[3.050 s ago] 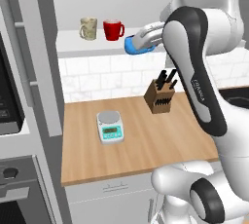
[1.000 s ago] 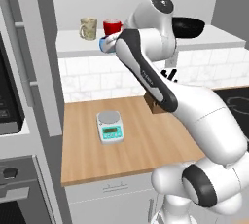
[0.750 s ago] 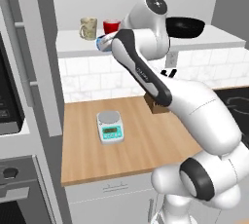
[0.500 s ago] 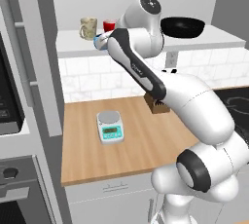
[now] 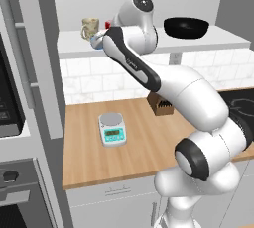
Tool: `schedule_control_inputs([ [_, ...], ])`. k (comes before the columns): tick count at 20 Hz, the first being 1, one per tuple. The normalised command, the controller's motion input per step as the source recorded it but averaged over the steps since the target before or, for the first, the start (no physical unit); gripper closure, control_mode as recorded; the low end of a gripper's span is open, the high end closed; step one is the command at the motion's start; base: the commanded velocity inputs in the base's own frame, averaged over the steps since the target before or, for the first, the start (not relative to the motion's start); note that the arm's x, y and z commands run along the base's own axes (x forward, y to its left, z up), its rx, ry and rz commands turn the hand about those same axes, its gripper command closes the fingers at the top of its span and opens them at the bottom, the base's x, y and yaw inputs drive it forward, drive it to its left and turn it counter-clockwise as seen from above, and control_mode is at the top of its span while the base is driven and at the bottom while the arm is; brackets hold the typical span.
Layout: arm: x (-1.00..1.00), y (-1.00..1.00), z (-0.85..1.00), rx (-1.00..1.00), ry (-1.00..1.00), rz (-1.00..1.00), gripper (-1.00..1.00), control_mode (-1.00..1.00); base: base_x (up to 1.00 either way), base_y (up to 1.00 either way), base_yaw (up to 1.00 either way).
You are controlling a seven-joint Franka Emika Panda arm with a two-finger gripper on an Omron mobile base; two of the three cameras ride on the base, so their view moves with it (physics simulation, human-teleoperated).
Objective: Gather all objects into one cabinet and sort the glasses and bowls to opposite sides.
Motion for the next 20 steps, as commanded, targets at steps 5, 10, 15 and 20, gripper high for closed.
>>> schedule_control_inputs([
  [5, 0.02, 0.13, -0.13, 0.0, 0.01, 0.0, 1.0, -1.0, 0.0, 0.0, 0.0],
  [10, 0.07, 0.05, -0.12, 0.0, 0.0, 0.0, 1.0, -1.0, 0.0, 0.0, 0.0],
  [15, 0.21, 0.0, -0.04, 0.0, 0.0, 0.0, 1.0, -1.0, 0.0, 0.0, 0.0],
  [20, 0.26, 0.0, -0.04, 0.0, 0.0, 0.0, 1.0, -1.0, 0.0, 0.0, 0.0],
])
